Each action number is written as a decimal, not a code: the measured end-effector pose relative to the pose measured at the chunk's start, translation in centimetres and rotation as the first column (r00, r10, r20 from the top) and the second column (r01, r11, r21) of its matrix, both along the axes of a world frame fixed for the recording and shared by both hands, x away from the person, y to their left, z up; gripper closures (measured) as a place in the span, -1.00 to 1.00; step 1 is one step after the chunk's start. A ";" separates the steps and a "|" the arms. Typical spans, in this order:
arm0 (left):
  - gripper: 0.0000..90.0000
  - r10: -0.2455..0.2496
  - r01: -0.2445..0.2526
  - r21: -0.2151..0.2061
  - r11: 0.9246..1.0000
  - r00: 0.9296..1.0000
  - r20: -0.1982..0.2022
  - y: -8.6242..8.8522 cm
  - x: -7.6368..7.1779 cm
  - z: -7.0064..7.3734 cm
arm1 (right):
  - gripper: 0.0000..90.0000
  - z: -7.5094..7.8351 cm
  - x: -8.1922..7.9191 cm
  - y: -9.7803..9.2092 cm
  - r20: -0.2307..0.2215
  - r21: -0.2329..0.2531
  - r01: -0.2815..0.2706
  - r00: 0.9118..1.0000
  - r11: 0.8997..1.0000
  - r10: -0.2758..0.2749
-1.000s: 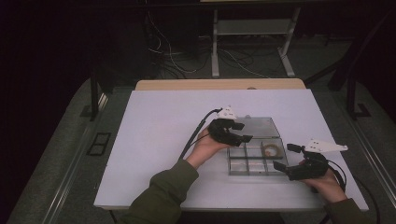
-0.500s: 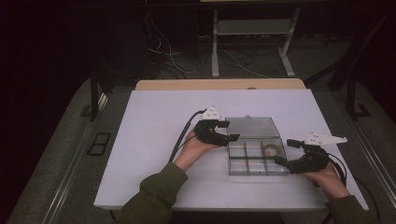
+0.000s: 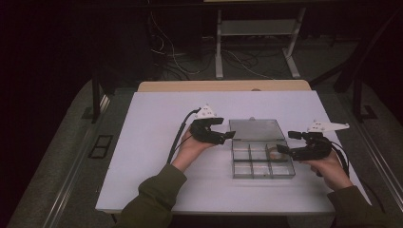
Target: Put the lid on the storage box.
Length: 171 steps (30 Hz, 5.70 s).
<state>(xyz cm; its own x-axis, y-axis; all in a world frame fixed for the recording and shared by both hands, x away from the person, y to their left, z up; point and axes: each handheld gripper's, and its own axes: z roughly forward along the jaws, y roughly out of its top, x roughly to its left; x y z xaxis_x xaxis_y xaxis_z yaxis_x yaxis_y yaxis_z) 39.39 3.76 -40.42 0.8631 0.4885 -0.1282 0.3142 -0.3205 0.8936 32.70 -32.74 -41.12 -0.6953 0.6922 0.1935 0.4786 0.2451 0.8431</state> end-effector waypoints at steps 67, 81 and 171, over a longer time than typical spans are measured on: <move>0.99 0.040 -0.004 0.192 0.981 0.982 -0.186 -2.6 4.1 -5.5 | 0.98 -4.3 8.3 -1.8 -0.205 -0.180 0.079 0.972 0.981 -0.116; 0.99 0.051 -0.026 0.139 0.990 0.981 -0.185 -2.9 5.1 -4.4 | 0.98 -3.8 9.6 -1.1 -0.206 -0.150 0.080 0.972 0.985 -0.110; 0.75 -0.063 0.067 -0.103 0.992 0.997 0.044 -1.7 -0.2 3.4 | 0.98 1.3 6.1 -1.9 0.018 0.015 0.047 0.999 0.999 -0.047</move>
<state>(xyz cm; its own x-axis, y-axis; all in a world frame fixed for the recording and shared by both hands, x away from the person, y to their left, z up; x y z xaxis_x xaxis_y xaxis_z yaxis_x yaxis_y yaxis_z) 39.16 2.11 -37.05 0.8982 0.4167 -0.1401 0.2587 -0.2432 0.9349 38.82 -34.59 -39.80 -0.6658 0.7212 0.1912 0.4735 0.2104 0.8553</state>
